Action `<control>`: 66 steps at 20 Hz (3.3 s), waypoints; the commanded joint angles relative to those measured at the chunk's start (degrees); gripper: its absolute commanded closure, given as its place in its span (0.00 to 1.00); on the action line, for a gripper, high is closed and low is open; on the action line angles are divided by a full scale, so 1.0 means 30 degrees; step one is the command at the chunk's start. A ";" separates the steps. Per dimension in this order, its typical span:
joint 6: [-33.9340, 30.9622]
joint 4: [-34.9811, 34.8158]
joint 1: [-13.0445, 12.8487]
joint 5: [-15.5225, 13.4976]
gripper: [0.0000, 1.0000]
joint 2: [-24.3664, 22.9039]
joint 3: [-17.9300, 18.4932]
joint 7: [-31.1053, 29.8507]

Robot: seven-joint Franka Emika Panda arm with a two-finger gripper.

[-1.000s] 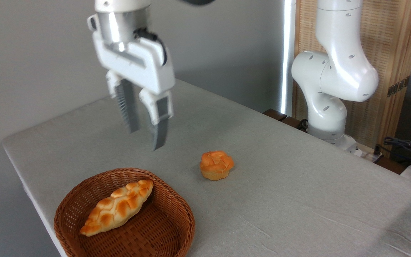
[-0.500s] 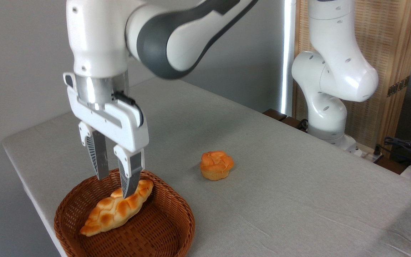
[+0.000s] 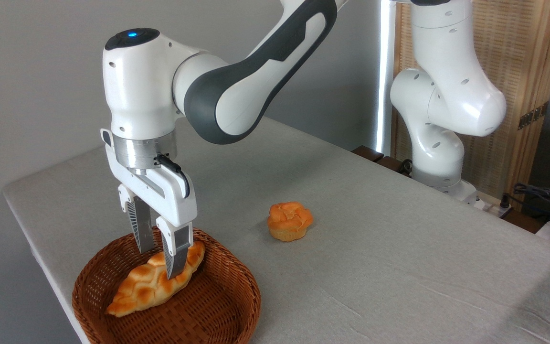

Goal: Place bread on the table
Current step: 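Lower the open gripper into the wicker basket over the braided roll, then close the gripper on the braided bread roll, then lift the roll out of the basket toward the orange bun, then lower the roll onto the table beside the bun and open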

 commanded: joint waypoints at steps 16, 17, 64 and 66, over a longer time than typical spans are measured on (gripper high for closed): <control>0.0456 -0.0287 0.0198 0.0640 0.76 0.0587 -0.0112 0.2278; 0.0456 -0.0287 0.0198 0.0669 0.76 0.0587 -0.0141 0.2278; -0.7835 -0.7407 0.2220 0.4184 0.00 -0.7616 0.0299 0.7728; -0.7981 -0.7290 0.2220 0.4155 0.00 -0.7499 0.0299 0.7640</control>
